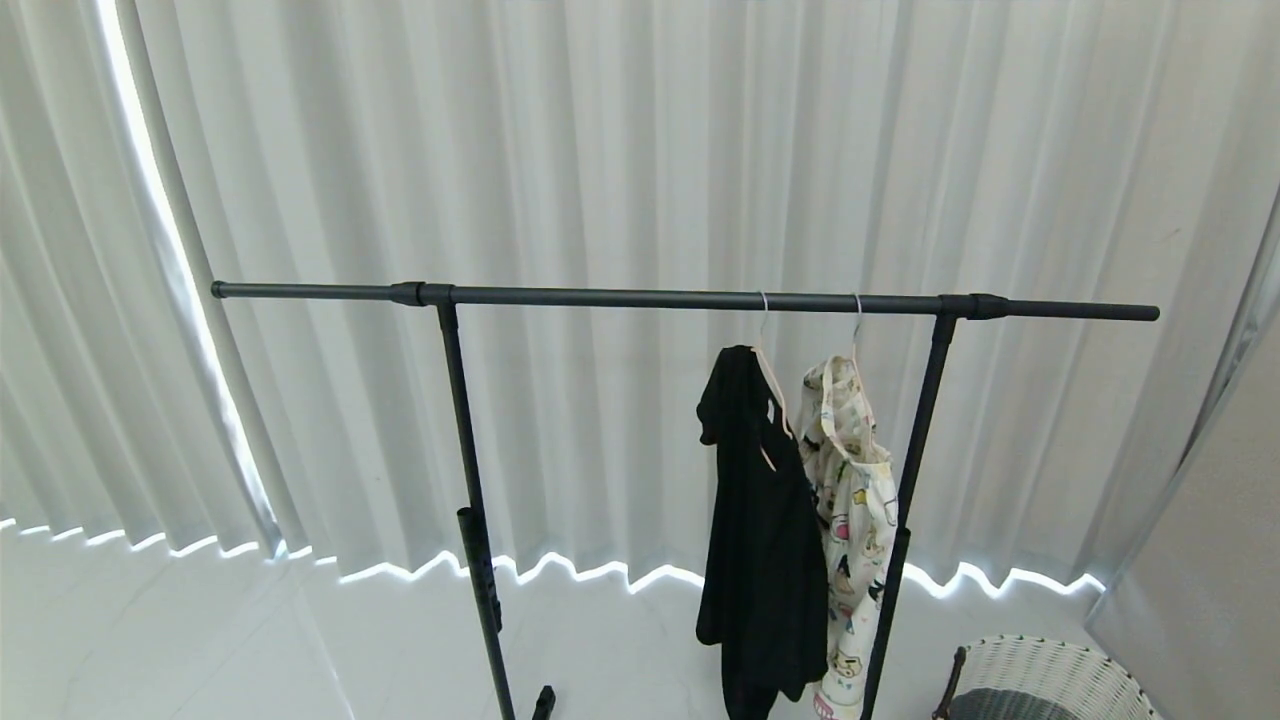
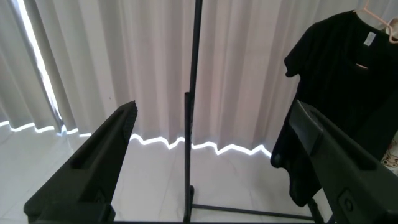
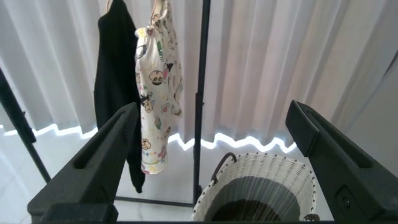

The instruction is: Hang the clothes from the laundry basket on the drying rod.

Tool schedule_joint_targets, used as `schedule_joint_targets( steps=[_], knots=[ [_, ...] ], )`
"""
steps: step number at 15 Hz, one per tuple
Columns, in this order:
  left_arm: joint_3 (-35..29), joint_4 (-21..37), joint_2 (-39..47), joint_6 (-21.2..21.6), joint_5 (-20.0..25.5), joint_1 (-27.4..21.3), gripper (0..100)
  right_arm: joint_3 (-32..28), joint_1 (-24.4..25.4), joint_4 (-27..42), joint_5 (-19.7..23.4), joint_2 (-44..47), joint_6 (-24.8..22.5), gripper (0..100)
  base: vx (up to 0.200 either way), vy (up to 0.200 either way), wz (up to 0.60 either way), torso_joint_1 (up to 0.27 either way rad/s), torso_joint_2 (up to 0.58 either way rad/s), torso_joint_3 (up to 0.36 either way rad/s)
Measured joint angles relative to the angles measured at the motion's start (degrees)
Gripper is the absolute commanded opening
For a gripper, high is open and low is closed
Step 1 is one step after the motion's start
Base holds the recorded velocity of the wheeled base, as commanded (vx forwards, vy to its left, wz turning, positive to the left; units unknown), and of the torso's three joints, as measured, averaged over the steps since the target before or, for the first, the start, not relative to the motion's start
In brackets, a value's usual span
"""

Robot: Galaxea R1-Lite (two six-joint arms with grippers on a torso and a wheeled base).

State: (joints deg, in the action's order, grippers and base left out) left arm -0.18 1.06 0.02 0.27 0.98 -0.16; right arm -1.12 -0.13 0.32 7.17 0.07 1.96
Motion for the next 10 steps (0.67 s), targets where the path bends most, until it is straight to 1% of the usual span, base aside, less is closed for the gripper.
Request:
schedule_joint_targets(
  steps=[4,7,10],
  knots=[
    [0.0,0.0,0.0,0.0,0.0,0.0,100,-0.02,-0.07,-0.1,-0.6,0.0,-0.29,100,0.0,0.0,0.0,0.0,0.0,0.0],
    [0.0,-0.02,0.0,0.0,0.0,-0.02,100,0.41,-0.07,-1.38,-6.28,0.0,-0.66,100,0.0,0.0,0.0,0.0,0.0,0.0],
    [0.0,-0.02,0.0,0.0,0.0,0.0,100,0.6,-0.05,-1.46,-6.7,-0.02,-0.9,100,0.0,0.0,0.0,0.0,0.0,0.0]
  ],
)
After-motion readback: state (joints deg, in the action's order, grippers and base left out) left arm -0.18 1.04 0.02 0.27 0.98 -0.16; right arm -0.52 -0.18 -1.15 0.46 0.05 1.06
